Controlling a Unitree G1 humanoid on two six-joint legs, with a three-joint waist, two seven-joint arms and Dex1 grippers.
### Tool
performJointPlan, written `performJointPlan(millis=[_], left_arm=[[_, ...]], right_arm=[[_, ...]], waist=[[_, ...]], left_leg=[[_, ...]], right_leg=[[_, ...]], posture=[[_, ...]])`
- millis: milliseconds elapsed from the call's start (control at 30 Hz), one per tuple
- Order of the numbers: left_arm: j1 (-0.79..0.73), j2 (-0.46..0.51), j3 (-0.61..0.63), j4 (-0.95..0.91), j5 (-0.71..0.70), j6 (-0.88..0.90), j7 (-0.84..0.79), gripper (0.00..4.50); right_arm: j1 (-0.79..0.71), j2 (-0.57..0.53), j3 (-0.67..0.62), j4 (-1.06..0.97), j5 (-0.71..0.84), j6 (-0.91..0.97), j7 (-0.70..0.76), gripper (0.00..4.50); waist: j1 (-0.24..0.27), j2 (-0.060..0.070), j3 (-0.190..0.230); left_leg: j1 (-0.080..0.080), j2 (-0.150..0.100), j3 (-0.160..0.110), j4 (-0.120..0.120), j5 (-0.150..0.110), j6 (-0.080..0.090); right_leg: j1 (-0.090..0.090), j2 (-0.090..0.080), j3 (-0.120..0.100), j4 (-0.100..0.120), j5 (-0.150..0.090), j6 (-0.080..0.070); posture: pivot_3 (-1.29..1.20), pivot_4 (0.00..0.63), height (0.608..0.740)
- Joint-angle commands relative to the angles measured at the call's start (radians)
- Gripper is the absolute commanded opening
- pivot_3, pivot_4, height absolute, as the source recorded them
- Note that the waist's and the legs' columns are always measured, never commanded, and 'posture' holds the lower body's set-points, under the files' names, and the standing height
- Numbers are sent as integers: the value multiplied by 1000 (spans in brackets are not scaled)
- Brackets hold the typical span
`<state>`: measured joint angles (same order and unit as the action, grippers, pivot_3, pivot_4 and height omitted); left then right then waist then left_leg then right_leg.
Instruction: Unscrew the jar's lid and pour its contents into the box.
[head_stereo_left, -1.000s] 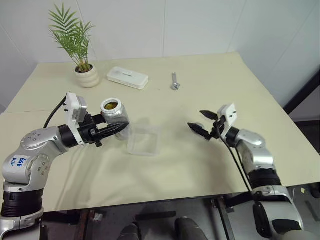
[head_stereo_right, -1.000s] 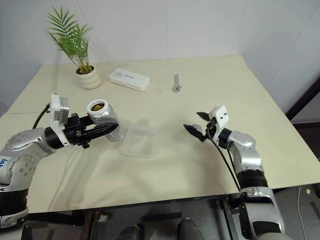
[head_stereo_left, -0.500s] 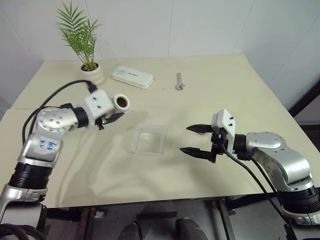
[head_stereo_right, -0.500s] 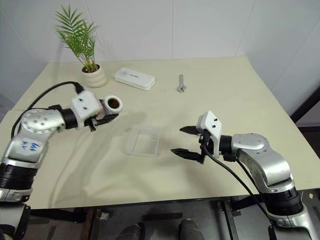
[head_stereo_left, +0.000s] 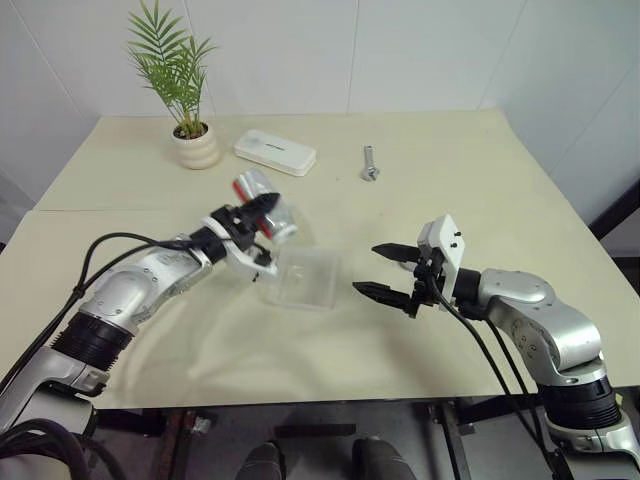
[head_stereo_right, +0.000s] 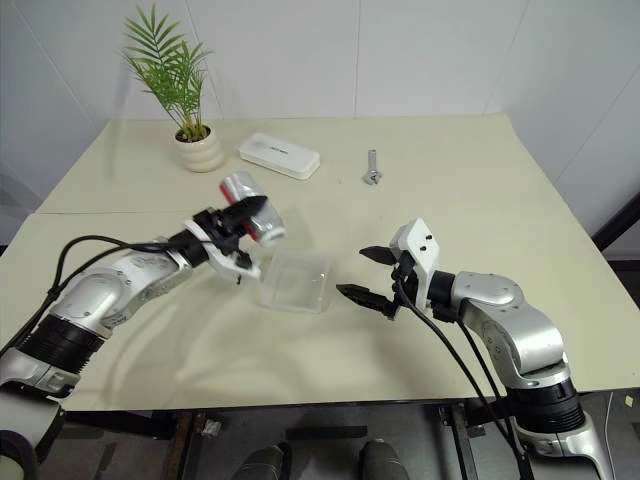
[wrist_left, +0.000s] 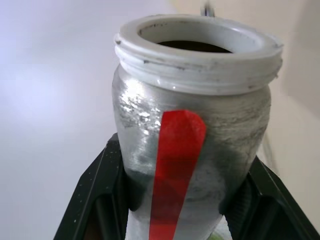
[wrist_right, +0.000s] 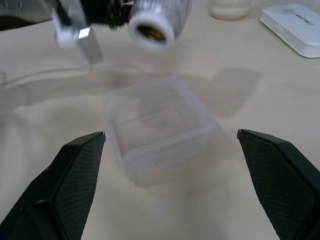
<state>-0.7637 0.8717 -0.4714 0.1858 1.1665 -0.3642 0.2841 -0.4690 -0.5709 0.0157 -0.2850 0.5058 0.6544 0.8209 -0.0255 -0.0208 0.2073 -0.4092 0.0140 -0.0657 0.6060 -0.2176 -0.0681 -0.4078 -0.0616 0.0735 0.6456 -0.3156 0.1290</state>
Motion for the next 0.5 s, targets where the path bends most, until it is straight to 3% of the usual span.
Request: performJointPlan(millis=[33,233,500], left_arm=[[-51,16,-1,-1,120,8,109,1967],[-69,34,-19,20,233,17,196,1967],[-17,28,17,-32,179,-1,128,1967]], right_arm=[[-20,11,-31,-6,20,-6,-15,4457],[-32,44,-38,10,36,-5,-37,4457],[-45,56,-38,30,42,-14,-39,4457]], waist=[[0,0,0],[-6,0,0],[-2,0,0]], left_leg=[[0,0,0,0,0,0],[1,0,0,0,0,0],[0,0,0,2,0,0]], right_leg=[[0,0,0,0,0,0],[-1,1,0,2,0,0],[-1,0,0,3,0,0]], posture=[[0,150,740],[0,150,740],[0,150,740]])
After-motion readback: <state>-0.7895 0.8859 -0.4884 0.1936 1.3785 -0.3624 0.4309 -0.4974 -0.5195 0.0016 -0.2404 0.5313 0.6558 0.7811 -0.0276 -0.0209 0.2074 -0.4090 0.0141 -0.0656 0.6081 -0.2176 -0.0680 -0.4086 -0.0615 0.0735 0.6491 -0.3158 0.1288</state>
